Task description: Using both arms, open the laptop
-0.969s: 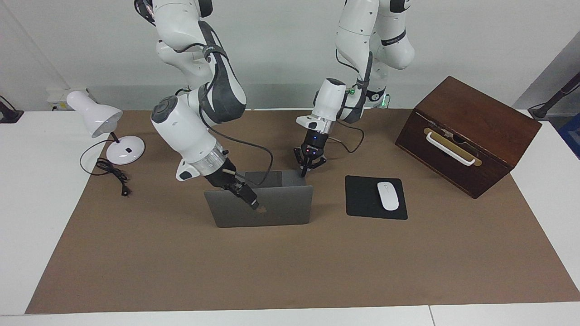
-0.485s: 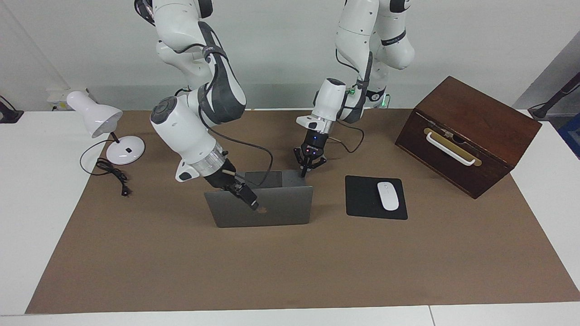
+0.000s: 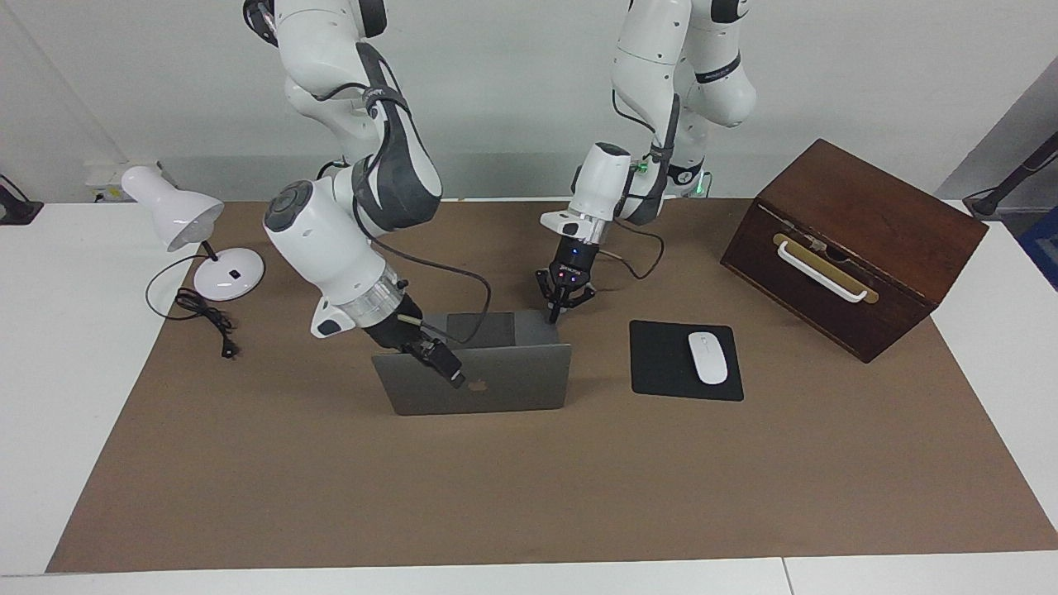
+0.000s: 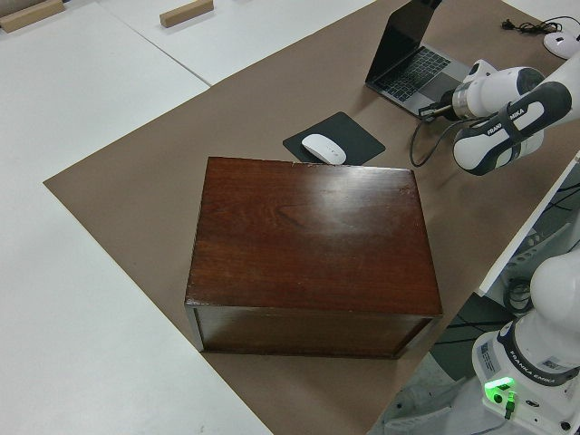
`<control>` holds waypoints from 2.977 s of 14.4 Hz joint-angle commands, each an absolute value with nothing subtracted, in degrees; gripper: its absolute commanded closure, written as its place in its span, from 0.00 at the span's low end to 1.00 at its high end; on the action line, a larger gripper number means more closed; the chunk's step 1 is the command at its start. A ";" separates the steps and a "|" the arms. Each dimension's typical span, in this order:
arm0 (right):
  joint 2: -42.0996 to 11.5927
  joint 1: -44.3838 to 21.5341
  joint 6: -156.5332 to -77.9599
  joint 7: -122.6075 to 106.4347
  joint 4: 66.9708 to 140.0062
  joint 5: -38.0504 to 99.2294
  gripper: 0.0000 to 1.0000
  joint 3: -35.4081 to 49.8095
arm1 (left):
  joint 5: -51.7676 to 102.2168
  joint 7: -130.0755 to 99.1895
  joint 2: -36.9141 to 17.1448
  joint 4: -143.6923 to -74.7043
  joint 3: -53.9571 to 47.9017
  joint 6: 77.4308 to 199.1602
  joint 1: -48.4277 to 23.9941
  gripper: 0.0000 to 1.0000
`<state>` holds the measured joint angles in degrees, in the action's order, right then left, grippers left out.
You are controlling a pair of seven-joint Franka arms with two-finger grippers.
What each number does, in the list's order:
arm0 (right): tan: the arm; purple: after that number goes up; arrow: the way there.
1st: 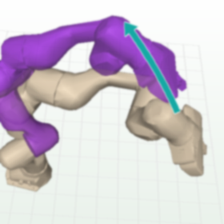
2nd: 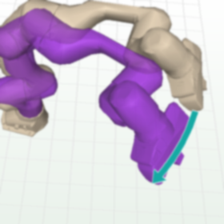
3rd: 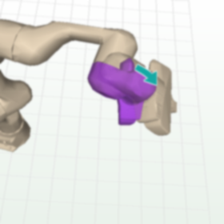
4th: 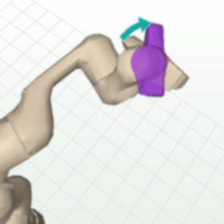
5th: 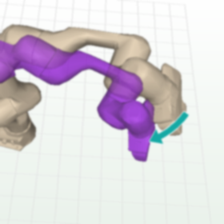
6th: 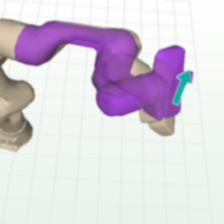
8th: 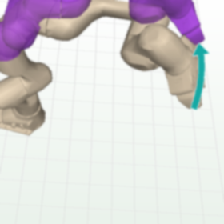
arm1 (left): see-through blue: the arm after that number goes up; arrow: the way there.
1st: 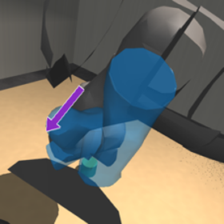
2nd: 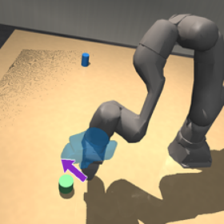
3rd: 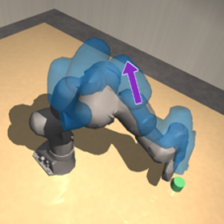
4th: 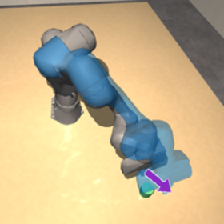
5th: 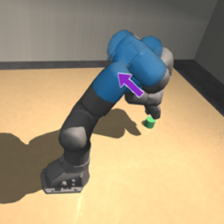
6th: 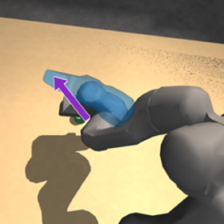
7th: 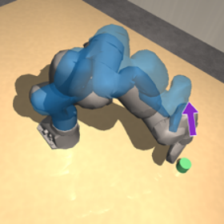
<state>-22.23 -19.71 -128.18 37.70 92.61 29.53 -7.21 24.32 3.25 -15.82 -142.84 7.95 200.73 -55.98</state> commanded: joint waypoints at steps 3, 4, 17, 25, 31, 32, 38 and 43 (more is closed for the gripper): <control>-23.91 -18.54 -127.00 36.30 90.18 27.95 0.00 -6.59 | 25.84 3.60 -18.46 -141.94 7.73 200.83 -57.74 1.00; -23.91 -18.46 -127.00 36.30 90.18 27.86 0.00 -6.59 | 25.84 3.60 -18.46 -141.94 7.73 200.83 -57.74 1.00; -23.99 -18.02 -120.50 35.51 87.19 27.69 0.00 -6.59 | 25.84 3.60 -18.46 -141.94 7.73 200.83 -57.74 1.00; -23.91 -17.32 -115.32 35.60 84.20 26.55 0.00 -6.77 | 28.73 3.60 -18.46 -140.02 7.65 200.74 -57.39 1.00; -23.03 -16.79 -111.54 35.51 82.10 24.62 0.00 -6.77 | 30.93 3.08 -15.83 -139.39 7.65 200.65 -56.87 1.00; -23.03 -16.35 -110.32 35.51 81.05 24.52 0.00 -6.77 | 31.02 3.16 -15.04 -139.48 7.65 200.48 -56.87 1.00; -20.93 -15.12 -105.48 35.33 80.51 21.37 0.00 -6.77 | 30.94 4.74 -8.54 -139.48 8.35 189.96 -52.74 1.00; -19.34 -14.24 -101.70 34.63 79.54 20.83 0.00 -6.85 | 30.85 9.22 -1.42 -139.31 8.44 178.09 -47.48 1.00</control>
